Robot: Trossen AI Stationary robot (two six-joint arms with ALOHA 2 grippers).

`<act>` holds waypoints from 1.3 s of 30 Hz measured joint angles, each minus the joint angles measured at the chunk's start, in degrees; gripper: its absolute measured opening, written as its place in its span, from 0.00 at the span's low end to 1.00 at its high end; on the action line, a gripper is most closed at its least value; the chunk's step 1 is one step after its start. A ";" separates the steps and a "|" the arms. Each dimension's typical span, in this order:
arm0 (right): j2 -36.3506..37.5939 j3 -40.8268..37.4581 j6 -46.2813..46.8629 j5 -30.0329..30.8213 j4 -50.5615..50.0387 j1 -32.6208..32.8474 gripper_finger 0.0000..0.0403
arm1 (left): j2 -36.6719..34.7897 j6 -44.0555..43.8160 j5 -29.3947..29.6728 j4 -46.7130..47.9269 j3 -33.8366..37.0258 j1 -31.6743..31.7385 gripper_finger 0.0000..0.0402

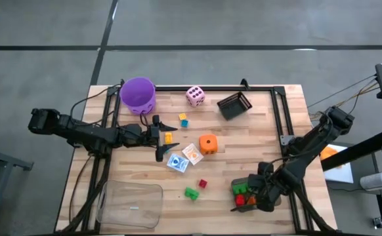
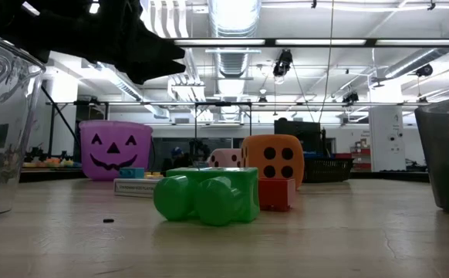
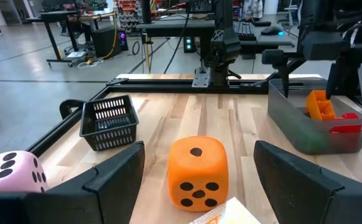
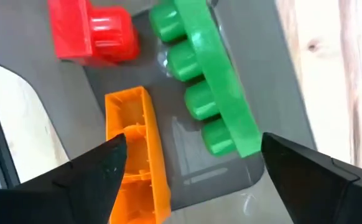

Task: Pick & Place Toys
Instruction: Put the green game piece into the black bin

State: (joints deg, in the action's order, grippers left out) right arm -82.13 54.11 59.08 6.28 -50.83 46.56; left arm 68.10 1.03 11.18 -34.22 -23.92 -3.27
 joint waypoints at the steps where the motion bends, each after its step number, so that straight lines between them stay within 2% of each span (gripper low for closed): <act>1: 0.70 0.00 0.08 1.22 0.18 0.22 0.91 | 0.00 0.01 0.00 0.00 0.00 0.00 0.76; 3: 2.49 0.00 -0.37 5.48 1.47 0.77 0.89 | 0.00 0.00 0.00 -0.01 0.00 0.00 0.76; 5: 4.65 0.00 -1.87 12.20 3.50 1.54 0.86 | 0.00 -0.58 0.00 -0.02 0.00 0.00 0.76; 8: 7.75 0.00 -7.07 25.98 7.47 3.19 0.80 | 0.00 -2.02 0.00 -0.02 0.00 0.00 0.76; 13: 10.67 -1.14 -22.57 47.09 17.72 5.84 0.72 | 0.00 -4.53 -0.29 0.03 0.00 -0.09 0.76; 17: 11.34 -5.02 -35.59 54.46 30.24 5.92 0.69 | 0.04 -5.61 -1.90 2.25 -0.61 -1.21 0.76; 24: 11.65 -16.50 -54.07 55.04 60.92 4.66 0.69 | 4.37 -4.31 -2.15 8.32 -5.81 -4.40 0.76; 26: 11.84 -19.89 -59.65 53.06 71.31 4.45 0.69 | 6.25 -4.28 -0.99 12.86 -8.80 -4.42 0.76; 30: 12.00 -27.16 -69.84 46.50 94.22 3.81 0.69 | 9.27 -4.68 6.99 22.96 -14.48 -3.65 0.76; 32: 12.02 -30.53 -73.26 42.97 103.26 3.39 0.69 | 10.04 -5.75 8.62 26.38 -16.67 -2.85 0.76; 36: 12.15 -35.81 -76.94 38.81 114.73 2.51 0.69 | 10.52 -6.91 8.74 29.00 -18.35 -1.32 0.76; 39: 12.33 -38.38 -77.30 38.63 117.27 1.95 0.69 | 10.45 -7.26 8.68 29.96 -17.35 -0.31 0.76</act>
State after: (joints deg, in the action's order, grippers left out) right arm -69.80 15.73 -18.22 44.91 66.44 48.51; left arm 78.55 -6.23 19.86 -4.25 -41.27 -3.58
